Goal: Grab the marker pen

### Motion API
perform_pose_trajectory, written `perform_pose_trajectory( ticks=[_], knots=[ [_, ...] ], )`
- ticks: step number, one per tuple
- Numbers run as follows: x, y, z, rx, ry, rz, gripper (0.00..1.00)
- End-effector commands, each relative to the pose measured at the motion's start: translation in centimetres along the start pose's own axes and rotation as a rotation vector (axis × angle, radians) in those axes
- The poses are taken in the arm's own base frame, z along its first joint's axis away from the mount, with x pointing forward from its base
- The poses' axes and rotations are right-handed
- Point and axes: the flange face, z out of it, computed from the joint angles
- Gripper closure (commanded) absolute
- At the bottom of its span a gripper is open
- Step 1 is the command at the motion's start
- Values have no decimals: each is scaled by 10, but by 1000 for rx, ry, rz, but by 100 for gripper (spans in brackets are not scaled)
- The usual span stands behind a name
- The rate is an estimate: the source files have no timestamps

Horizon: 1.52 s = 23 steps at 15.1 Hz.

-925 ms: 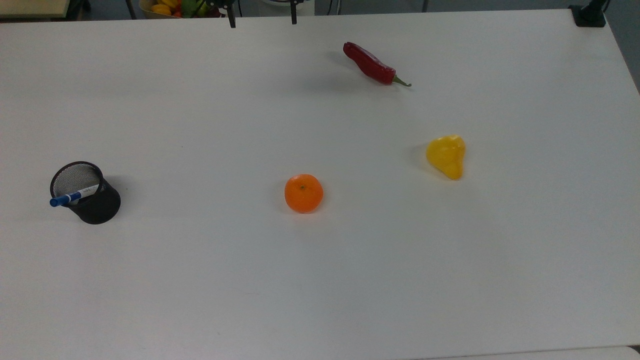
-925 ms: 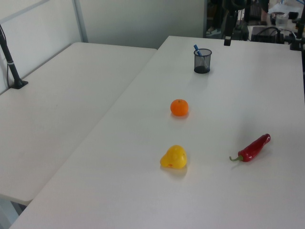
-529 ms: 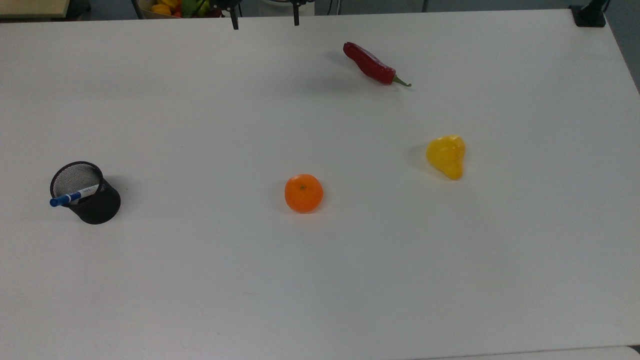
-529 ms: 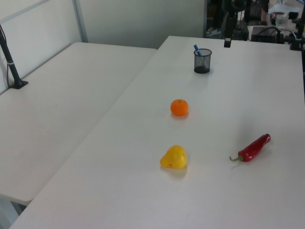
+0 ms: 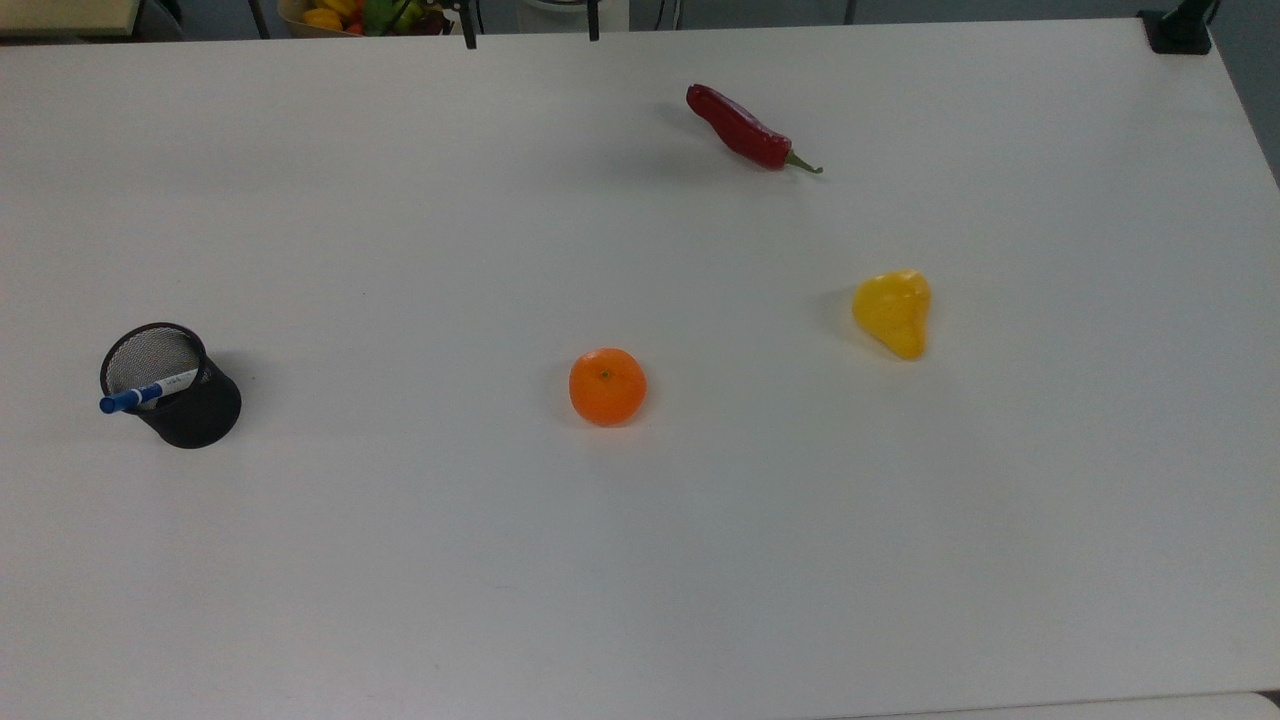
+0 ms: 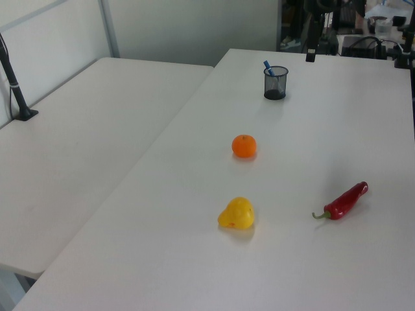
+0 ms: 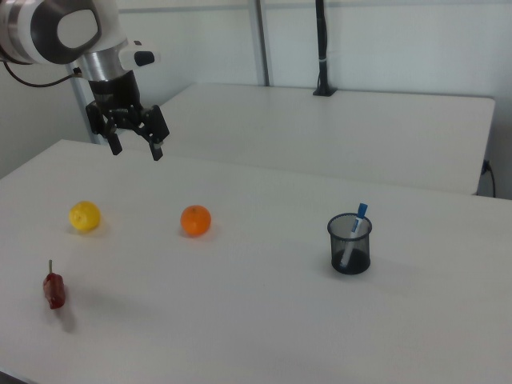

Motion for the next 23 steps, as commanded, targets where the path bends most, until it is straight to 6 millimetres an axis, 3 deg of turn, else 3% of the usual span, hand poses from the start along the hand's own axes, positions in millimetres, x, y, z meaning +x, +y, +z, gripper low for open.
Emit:
perform_pose_trajectory(
  ticks=[1,4,8,13,23],
  knots=[
    [-9,16,-6,5,16,17,0],
    [17,36,3,-13,94,52,0],
    [48,83,14,-47,151,118,0],
    [74,143,40,-94,304,208,0],
    [104,229,128,-183,551,449,0]
  ],
)
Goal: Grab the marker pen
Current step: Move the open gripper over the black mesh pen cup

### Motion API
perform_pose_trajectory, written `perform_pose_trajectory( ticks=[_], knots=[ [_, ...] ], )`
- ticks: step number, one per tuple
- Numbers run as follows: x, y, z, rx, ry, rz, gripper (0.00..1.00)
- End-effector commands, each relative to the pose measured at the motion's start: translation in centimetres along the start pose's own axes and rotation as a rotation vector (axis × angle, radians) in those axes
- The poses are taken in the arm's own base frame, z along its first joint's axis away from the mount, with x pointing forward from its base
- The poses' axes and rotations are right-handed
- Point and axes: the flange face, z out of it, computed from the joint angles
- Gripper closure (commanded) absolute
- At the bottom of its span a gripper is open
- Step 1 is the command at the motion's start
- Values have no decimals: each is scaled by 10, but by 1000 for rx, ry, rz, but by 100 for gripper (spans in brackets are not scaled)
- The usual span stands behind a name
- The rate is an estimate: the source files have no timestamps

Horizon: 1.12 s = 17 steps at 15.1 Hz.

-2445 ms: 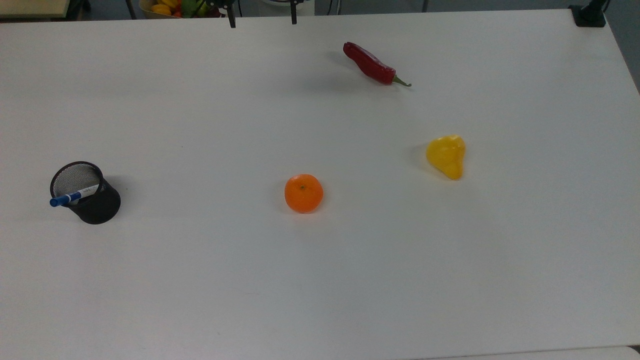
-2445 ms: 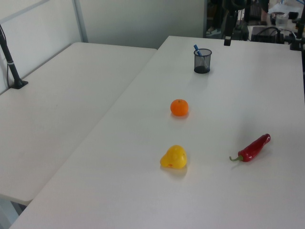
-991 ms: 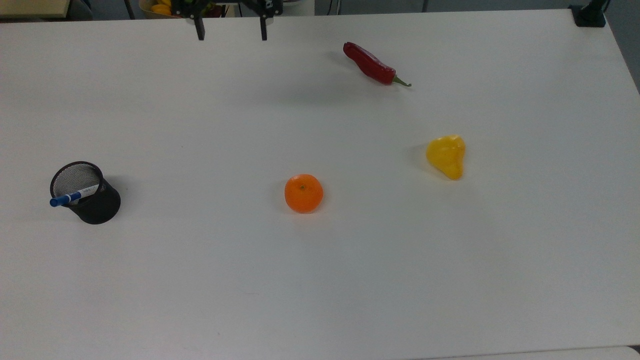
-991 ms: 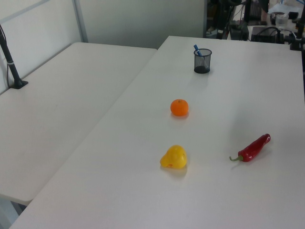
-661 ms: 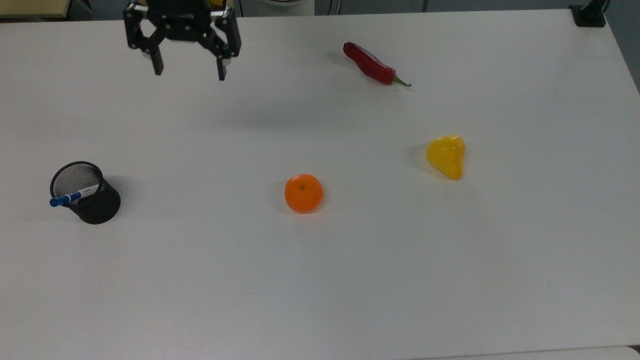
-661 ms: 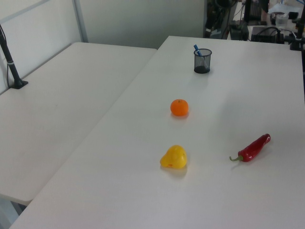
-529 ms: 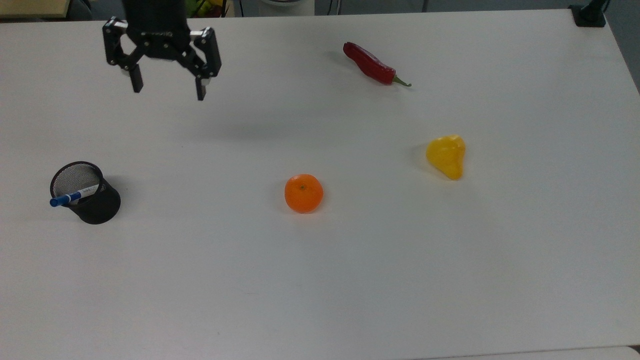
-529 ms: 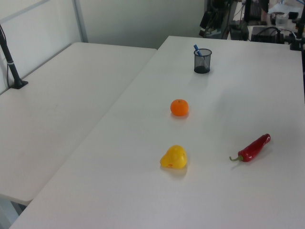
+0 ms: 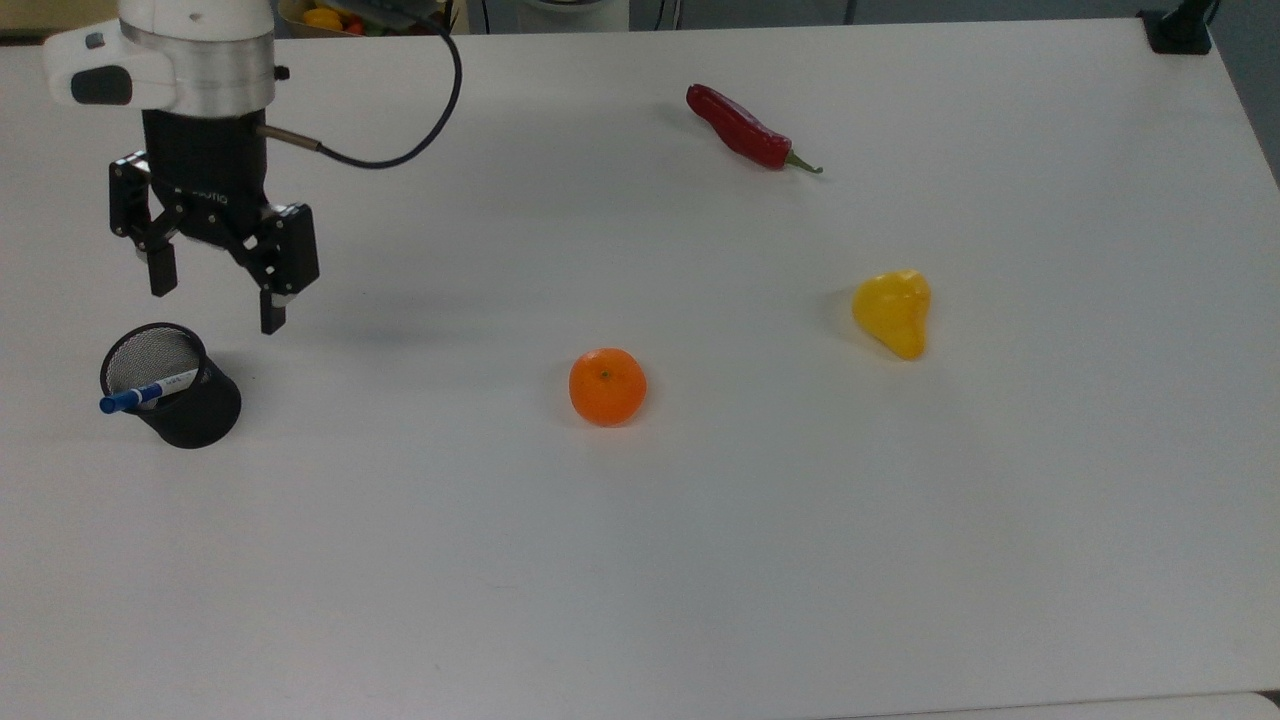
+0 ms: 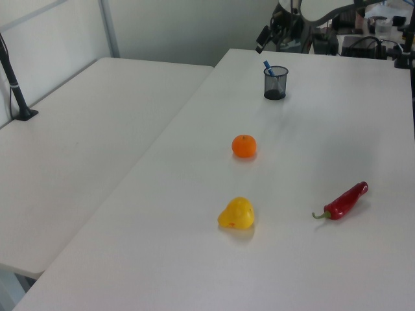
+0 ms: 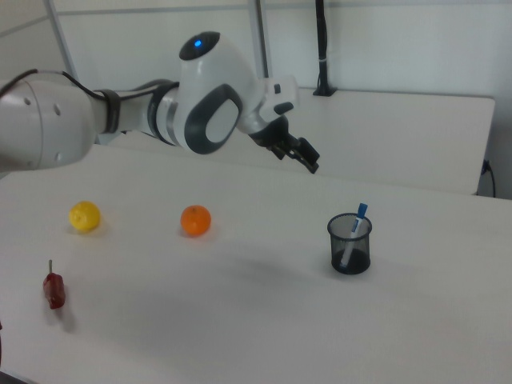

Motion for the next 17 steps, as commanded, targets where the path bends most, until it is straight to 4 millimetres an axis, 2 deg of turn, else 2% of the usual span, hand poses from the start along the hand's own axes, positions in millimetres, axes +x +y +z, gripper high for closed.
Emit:
perform_pose_trajectory(
  ticks=[1,3,8,11,13,15,17],
  knots=[
    [4,25,28,-45,89,49,0],
    [2,40,44,-72,125,55,0],
    [-7,62,78,-116,185,49,0],
    [-12,75,93,-132,220,48,8],
    [-19,76,108,-136,224,43,13],
    [-21,76,112,-137,236,39,24],
    [-24,76,119,-138,229,37,31]
  ],
)
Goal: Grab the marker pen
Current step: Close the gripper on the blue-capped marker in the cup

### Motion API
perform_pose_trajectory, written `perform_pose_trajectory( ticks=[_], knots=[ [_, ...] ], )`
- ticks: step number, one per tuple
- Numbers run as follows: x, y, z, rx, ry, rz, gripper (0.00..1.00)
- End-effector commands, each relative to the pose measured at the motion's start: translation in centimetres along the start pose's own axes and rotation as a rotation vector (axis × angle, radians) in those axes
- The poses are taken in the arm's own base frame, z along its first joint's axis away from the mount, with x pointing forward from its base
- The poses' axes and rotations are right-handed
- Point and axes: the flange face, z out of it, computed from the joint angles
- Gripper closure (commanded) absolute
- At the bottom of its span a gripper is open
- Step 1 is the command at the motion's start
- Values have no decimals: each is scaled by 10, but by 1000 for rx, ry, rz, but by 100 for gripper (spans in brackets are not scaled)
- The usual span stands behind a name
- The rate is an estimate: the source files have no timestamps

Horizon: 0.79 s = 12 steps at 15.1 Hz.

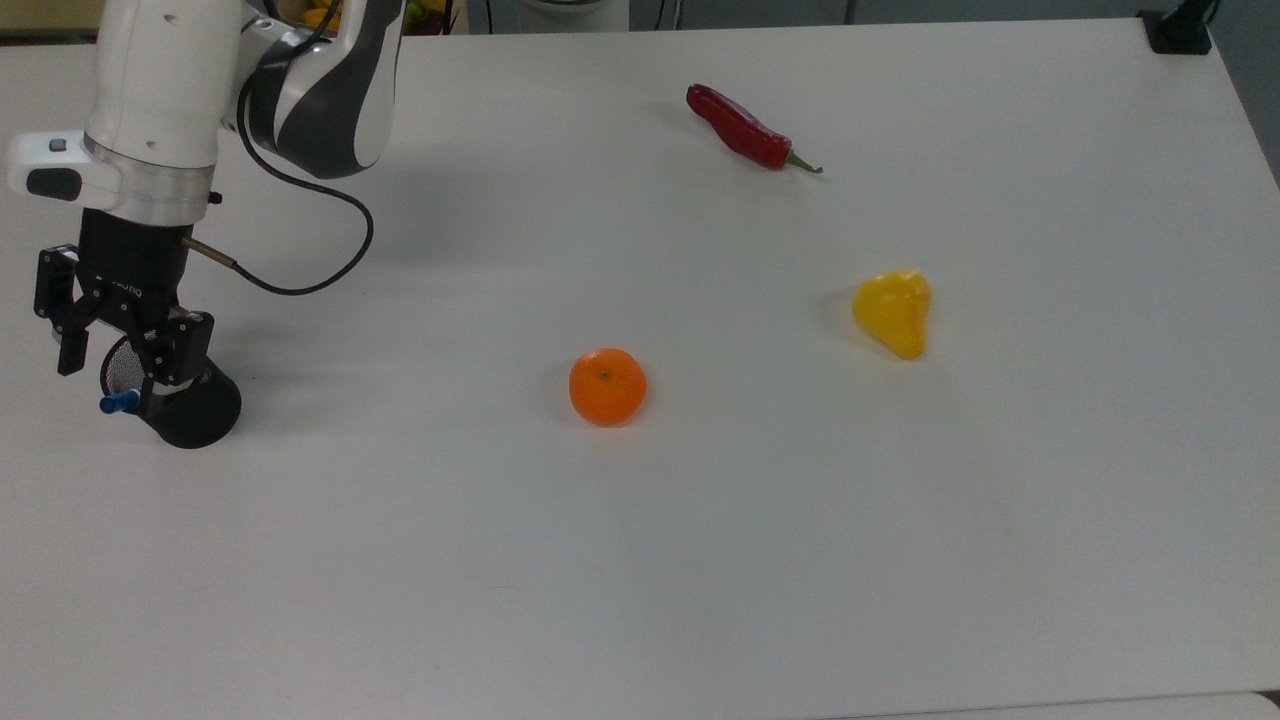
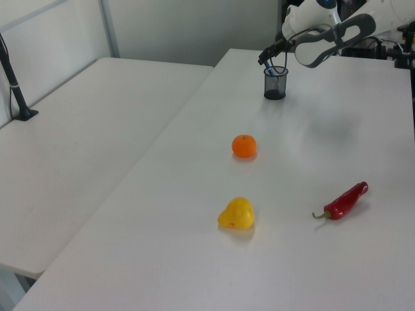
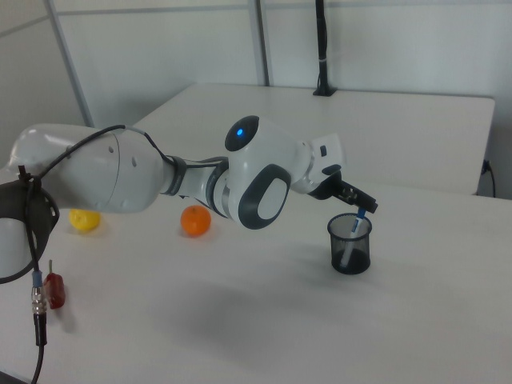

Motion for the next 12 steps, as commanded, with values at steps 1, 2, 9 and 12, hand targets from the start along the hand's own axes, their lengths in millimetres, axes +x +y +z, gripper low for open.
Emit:
perform_pose_trajectory(
  ticks=[1,2,9,12],
  knots=[
    [-2,-2,10,-8,15,4,32],
    [-2,-1,11,-9,13,3,33],
    [-4,2,13,-15,10,-17,63],
    [-5,2,14,-16,8,-25,90]
  ],
)
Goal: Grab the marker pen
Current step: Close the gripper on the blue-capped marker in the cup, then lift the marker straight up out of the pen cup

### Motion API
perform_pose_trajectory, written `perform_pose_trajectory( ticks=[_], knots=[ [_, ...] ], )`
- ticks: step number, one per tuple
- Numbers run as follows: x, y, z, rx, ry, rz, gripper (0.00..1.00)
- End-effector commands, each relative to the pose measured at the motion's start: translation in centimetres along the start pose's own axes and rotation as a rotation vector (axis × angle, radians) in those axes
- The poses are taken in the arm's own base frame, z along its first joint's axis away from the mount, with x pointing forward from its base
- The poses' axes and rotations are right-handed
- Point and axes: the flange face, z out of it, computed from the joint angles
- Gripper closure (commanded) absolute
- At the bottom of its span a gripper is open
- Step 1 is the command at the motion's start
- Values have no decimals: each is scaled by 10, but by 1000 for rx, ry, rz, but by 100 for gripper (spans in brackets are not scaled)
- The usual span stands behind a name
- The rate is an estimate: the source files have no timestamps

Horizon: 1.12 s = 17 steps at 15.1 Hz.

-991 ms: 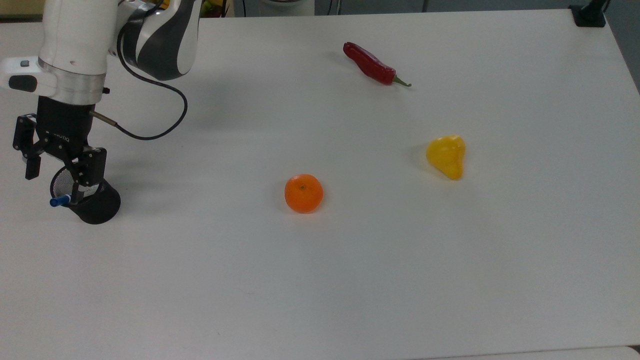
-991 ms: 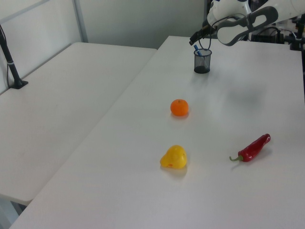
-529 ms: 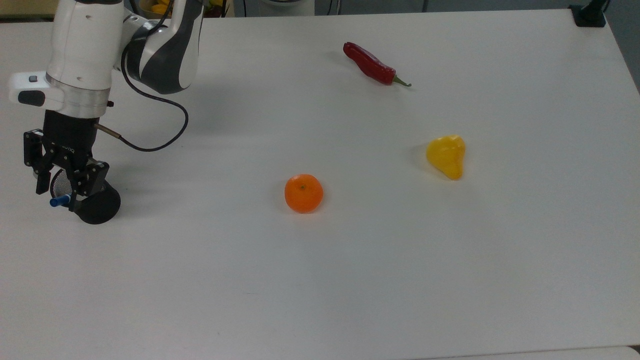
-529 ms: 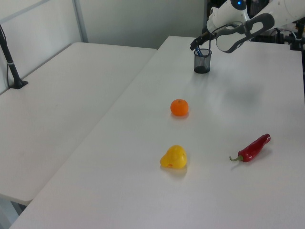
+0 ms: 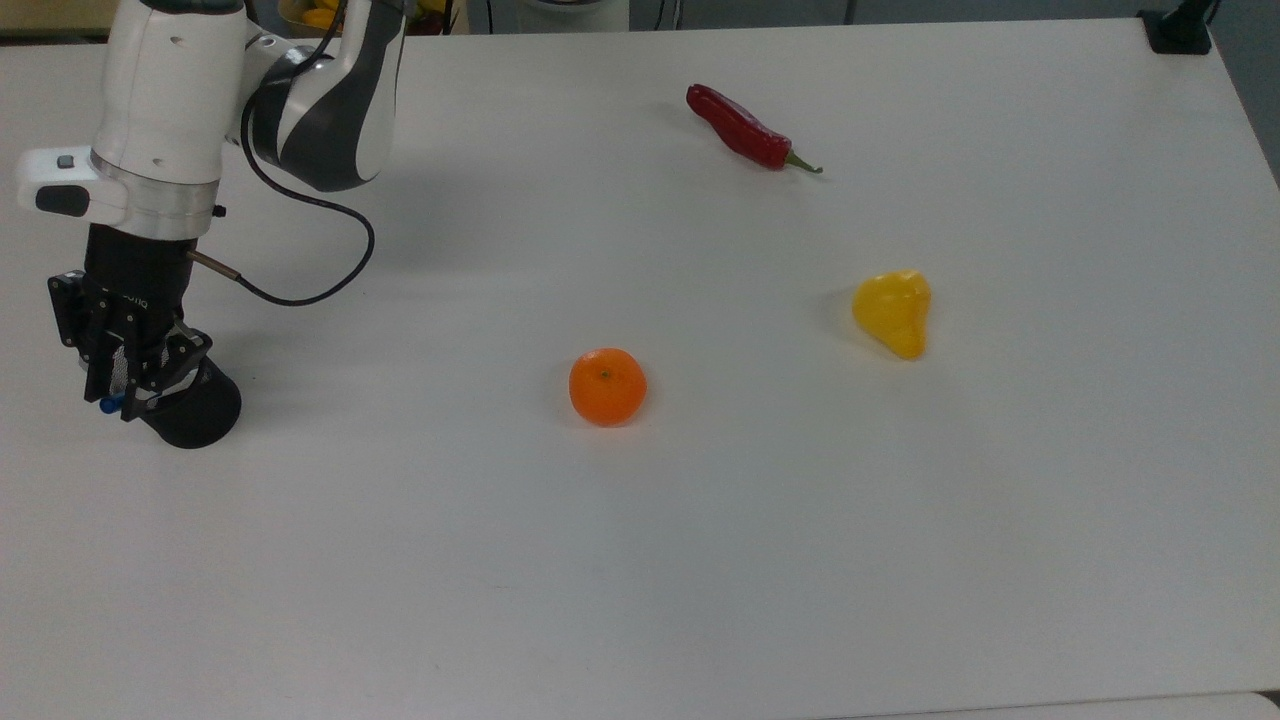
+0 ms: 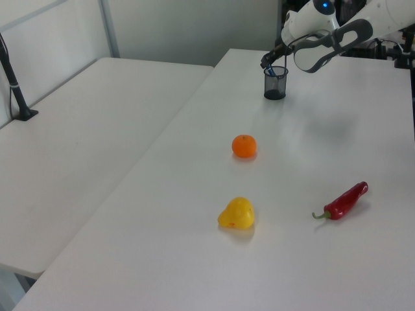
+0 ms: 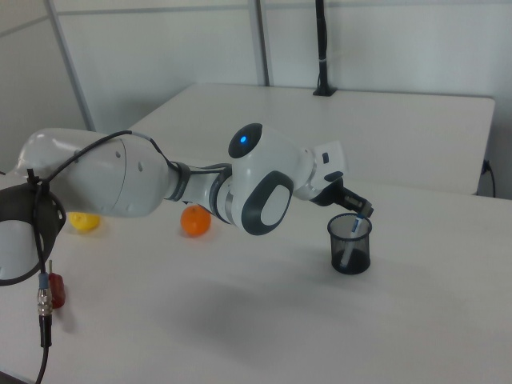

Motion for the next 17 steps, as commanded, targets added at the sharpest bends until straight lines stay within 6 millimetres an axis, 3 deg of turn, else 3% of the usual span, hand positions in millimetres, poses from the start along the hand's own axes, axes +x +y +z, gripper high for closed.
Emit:
perform_pose_trajectory(
  ticks=[1,7,13,17],
  knots=[
    [3,1,2,-11,19,-20,97],
    [12,8,-8,-17,35,-40,100],
    [43,20,-46,-12,95,-5,100],
    [69,30,-87,-5,146,28,100]
  ],
)
